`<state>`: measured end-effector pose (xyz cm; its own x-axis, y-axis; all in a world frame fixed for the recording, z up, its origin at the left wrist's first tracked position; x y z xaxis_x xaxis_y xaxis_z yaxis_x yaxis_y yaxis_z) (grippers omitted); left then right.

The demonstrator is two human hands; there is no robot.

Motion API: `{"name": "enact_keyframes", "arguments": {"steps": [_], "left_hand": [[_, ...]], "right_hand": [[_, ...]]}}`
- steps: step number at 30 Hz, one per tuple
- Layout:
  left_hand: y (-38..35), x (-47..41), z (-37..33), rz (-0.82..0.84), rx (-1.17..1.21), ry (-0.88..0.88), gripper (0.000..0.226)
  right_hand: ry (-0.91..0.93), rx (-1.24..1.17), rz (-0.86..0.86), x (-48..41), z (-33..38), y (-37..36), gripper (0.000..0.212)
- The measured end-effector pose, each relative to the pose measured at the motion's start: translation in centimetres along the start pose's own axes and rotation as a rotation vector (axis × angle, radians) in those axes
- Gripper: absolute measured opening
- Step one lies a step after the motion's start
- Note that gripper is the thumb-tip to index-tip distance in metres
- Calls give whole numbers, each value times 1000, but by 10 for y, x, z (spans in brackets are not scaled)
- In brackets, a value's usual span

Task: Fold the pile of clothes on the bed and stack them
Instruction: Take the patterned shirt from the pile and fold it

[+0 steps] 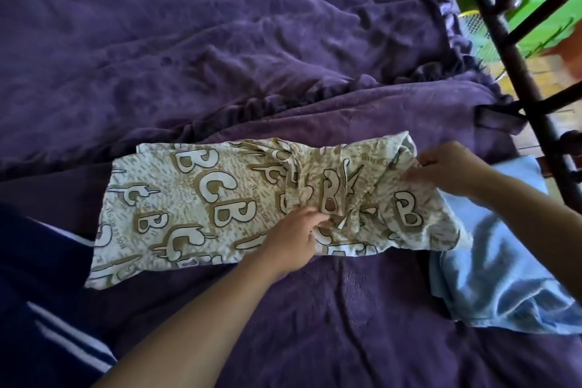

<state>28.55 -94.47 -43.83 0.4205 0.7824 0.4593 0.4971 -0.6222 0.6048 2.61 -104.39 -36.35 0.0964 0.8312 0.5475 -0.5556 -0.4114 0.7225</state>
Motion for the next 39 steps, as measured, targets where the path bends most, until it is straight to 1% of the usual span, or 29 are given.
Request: {"name": "enact_keyframes", "arguments": {"steps": [3, 6, 9, 11, 12, 14, 15, 16, 17, 18, 19, 20, 21, 22, 23, 24, 25, 26, 27, 28, 29, 30, 31, 32, 33, 34, 36, 38, 39], "left_hand": [[17, 24, 16, -101, 163, 72, 47], [31, 51, 45, -228, 234, 188, 41], [39, 82, 75, -318, 306, 291, 37], [42, 102, 94, -384, 341, 357, 33], [42, 112, 104, -413, 358, 391, 32], [40, 132, 123, -446, 386, 465, 32], [39, 141, 132, -456, 395, 506, 33], [37, 150, 140, -463, 401, 545, 34], [36, 158, 146, -471, 398, 580, 34], [35, 163, 149, -483, 387, 604, 33], [34, 165, 149, -506, 370, 604, 34], [35, 165, 145, -539, 354, 565, 35], [38, 160, 137, -573, 332, 492, 38], [40, 153, 126, -594, 306, 403, 43], [42, 143, 114, -592, 295, 322, 54], [41, 131, 102, -565, 325, 281, 68], [39, 118, 91, -509, 404, 285, 81], [35, 106, 82, -440, 503, 319, 89], [30, 94, 76, -382, 563, 357, 88], [26, 84, 71, -350, 545, 369, 74], [25, 78, 69, -378, 476, 362, 55], [27, 77, 69, -468, 416, 352, 35], [32, 79, 73, -591, 378, 348, 21], [37, 84, 80, -694, 342, 356, 13], [39, 90, 91, -753, 301, 383, 12], [40, 96, 102, -765, 253, 428, 12], [37, 107, 123, -719, 137, 510, 11], [37, 112, 131, -713, 22, 513, 9], [39, 112, 128, -743, -25, 489, 8]], "right_hand": [[149, -153, 86, 16, 51, -3, 41], [261, -170, 174, 26, 109, -25, 34], [322, -31, 236, 24, 170, -67, 31], [304, 110, 327, 24, 207, -105, 20], [294, 145, 388, 27, 222, -125, 17], [319, 141, 475, 32, 246, -162, 21], [365, 110, 462, 34, 254, -174, 21], [423, 48, 384, 35, 257, -178, 19], [466, -44, 249, 35, 255, -172, 15], [484, -132, 76, 32, 248, -160, 15], [468, -187, -90, 27, 233, -145, 17], [415, -193, -217, 20, 214, -129, 19], [337, -146, -302, 12, 190, -113, 22], [251, -70, -339, 5, 167, -101, 27], [179, 8, -333, 0, 145, -95, 31], [138, 67, -305, -3, 127, -94, 34], [134, 106, -274, -4, 114, -98, 37], [169, 142, -246, -1, 105, -107, 41], [242, 198, -218, 4, 100, -118, 47], [341, 286, -190, 11, 99, -131, 53], [453, 384, -170, 16, 101, -144, 57], [556, 470, -152, 19, 104, -157, 59], [622, 543, -133, 19, 106, -170, 61], [634, 610, -107, 17, 106, -180, 61], [593, 672, -67, 13, 103, -189, 62], [523, 722, -21, 8, 98, -196, 61], [414, 741, 55, 0, 94, -205, 60], [408, 668, 48, -1, 98, -205, 61], [422, 594, -12, 1, 101, -202, 62]]}}
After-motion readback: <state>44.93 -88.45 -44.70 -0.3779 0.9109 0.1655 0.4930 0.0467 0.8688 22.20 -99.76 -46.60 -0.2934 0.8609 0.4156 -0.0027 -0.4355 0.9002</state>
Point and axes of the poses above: each hand's wrist, its own x-axis away from the middle knuckle, its own y-axis out of the back of the hand, z = x × y, the point moved 3 cm from there along -x, towards the middle knuckle, and after that the axes turned 1 degree about y, right-handed, at the moved point
